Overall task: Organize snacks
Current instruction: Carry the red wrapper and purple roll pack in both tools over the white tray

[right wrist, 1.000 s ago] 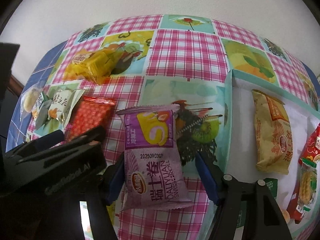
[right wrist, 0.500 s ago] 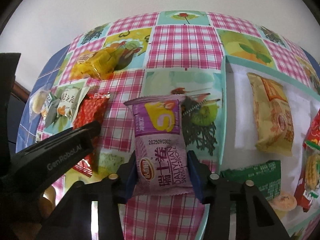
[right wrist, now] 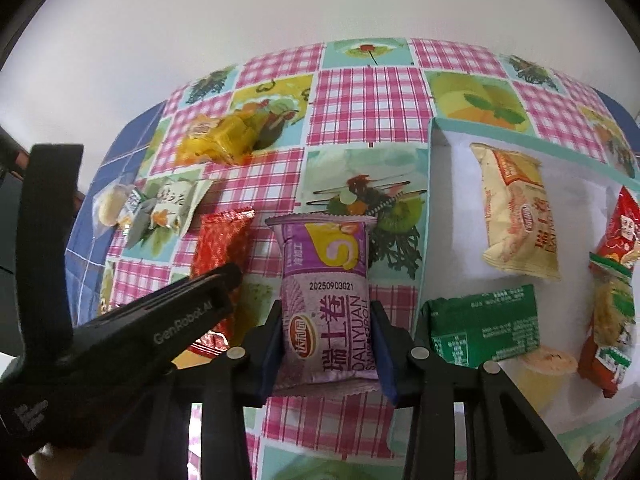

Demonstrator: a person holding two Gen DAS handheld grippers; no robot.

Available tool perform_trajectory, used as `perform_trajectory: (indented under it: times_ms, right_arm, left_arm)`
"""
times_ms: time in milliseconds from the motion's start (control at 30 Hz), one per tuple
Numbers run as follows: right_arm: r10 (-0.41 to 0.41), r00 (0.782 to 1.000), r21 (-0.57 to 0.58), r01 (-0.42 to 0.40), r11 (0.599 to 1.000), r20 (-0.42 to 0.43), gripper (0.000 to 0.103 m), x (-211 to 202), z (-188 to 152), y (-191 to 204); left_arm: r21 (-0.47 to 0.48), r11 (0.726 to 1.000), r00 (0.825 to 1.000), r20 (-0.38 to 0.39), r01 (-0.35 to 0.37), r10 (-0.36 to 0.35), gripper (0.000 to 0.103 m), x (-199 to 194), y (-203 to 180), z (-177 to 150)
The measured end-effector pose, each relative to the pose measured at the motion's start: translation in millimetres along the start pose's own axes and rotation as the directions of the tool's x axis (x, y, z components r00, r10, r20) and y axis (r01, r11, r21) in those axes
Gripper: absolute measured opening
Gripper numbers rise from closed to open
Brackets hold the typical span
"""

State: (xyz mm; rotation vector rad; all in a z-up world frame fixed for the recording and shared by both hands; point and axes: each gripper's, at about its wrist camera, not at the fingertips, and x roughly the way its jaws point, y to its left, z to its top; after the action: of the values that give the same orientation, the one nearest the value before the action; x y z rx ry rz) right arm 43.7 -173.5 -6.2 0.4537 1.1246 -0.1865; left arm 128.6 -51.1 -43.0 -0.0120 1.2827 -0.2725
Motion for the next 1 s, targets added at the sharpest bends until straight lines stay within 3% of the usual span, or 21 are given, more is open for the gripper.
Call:
perform_trajectory:
  times_ms: [367, 1000]
  right_arm:
    - [0.064, 0.998, 0.062, -0.066, 0.996, 0.028, 0.042, -32.4, -9.9, -14.4]
    - [0.037, 0.996, 0.181, -0.05, 0.982, 0.076, 0.042, -61.8, -5.2, -78.5]
  left_arm:
    - [-0.001, 1.0, 0.996, 0.085, 0.027, -0.027, 0.046, -46.1, -12.0, -14.8]
    - [0.114, 0.993, 0.985, 0.171, -0.007, -0.013, 0.046, -73.5, -80.2, -26.6]
